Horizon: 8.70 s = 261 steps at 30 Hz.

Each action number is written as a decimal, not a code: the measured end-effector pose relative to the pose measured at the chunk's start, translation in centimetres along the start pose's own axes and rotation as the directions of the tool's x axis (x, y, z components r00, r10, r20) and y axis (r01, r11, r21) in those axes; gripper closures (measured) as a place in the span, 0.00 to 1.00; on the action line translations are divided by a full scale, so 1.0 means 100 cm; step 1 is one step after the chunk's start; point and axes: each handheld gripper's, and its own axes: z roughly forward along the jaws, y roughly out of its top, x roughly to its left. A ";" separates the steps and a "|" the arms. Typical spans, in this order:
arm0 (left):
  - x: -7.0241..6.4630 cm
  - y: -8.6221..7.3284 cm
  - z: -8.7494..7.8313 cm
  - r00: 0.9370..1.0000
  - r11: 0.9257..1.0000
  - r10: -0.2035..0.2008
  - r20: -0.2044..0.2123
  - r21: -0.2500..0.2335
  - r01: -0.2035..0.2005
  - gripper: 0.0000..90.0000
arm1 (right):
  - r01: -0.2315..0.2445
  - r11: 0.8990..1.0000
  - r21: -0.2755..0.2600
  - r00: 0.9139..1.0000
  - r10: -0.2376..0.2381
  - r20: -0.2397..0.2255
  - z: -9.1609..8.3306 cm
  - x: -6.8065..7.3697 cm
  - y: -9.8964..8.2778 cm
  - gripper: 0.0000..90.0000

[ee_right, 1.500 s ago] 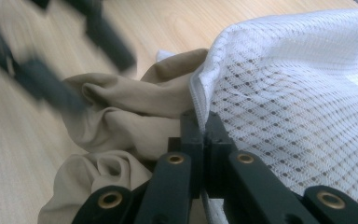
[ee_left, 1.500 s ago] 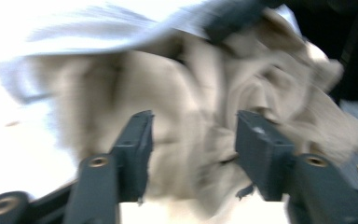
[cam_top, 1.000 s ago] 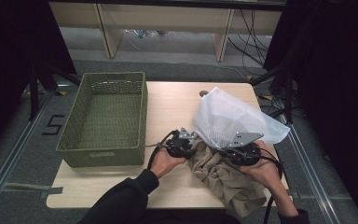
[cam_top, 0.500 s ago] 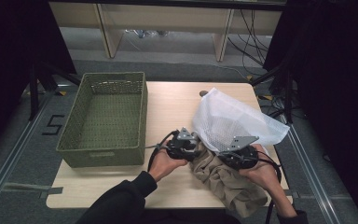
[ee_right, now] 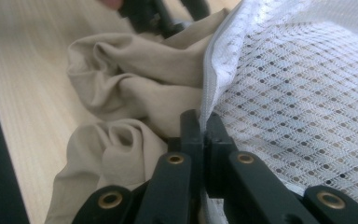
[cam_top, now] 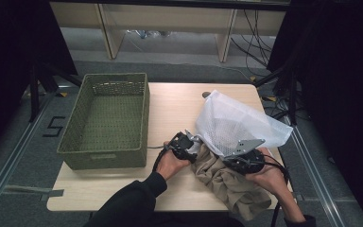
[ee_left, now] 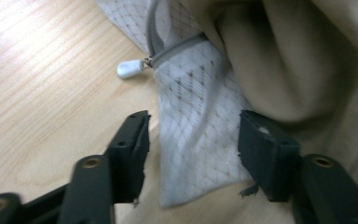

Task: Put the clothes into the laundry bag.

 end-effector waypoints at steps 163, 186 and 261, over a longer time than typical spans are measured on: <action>-0.065 -0.063 -0.065 0.984 0.995 0.017 0.175 -0.101 0.000 0.18 | 0.028 0.996 -0.082 0.999 -0.031 -0.035 0.010 -0.001 0.064 1.00; -0.015 -0.028 -0.038 0.998 0.968 -0.051 -0.033 -0.247 0.041 0.65 | 0.015 0.999 -0.050 0.998 -0.018 -0.057 0.015 -0.002 0.054 1.00; -0.030 -0.020 -0.037 0.991 0.937 -0.107 -0.082 -0.342 0.073 0.93 | 0.016 1.000 0.017 0.993 -0.014 -0.114 0.035 0.002 0.044 1.00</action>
